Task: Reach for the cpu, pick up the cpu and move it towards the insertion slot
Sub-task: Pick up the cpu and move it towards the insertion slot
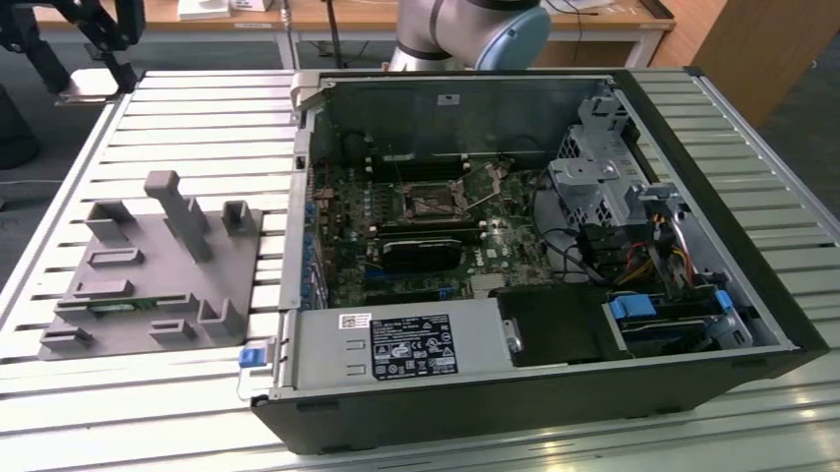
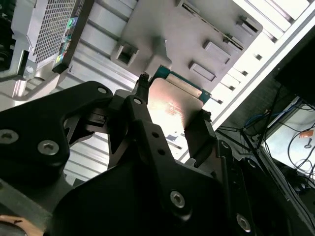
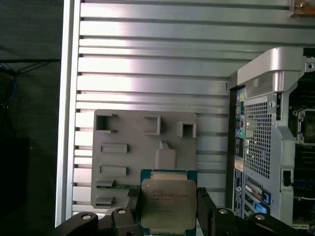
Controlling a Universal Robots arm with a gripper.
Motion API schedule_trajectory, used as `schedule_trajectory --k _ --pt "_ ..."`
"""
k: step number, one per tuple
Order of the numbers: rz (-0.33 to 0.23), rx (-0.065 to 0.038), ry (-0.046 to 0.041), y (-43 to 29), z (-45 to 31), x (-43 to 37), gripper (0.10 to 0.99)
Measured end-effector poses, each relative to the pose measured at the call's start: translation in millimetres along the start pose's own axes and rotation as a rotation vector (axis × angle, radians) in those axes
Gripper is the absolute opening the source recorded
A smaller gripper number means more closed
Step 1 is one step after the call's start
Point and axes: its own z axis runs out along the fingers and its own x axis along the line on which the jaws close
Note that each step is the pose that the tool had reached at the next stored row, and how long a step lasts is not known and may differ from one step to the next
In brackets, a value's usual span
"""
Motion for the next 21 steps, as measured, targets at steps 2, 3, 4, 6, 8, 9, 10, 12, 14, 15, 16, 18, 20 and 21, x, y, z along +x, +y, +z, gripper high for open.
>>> schedule_trajectory --k 2,3,4,6,8,9,10,12,14,15,16,18,20,21 --pt "0.0 0.0 0.0002 1.2 -0.1 -6.9 0.541" --pt "0.0 0.0 0.0001 1.8 0.0 -10.1 0.541" --pt "0.0 0.0 0.0001 2.3 0.0 -13.1 0.541" --pt "0.0 0.0 0.0001 3.3 0.0 -18.8 0.541" --pt "0.0 0.0 0.0001 4.3 0.0 -24.2 0.541" --pt "0.0 0.0 0.0 4.9 0.1 -27.0 0.541" --pt "0.0 0.0 0.0 5.5 0.1 -29.5 0.541" --pt "0.0 0.0 0.0001 6.7 0.1 -34.1 0.541" --pt "0.0 0.0 0.0002 7.8 0.0 -38.6 0.541" --pt "0.0 0.0 0.0 8.5 0.1 -40.9 0.541" --pt "0.0 0.0 0.0 9.2 0.1 -43.3 0.541" --pt "0.0 0.0 0.0 10.5 0.1 -47.8 0.541" --pt "0.0 0.0 0.0001 11.6 0.1 -52.4 0.541" --pt "0.0 0.0 0.0001 12.3 0.1 -54.7 0.541"
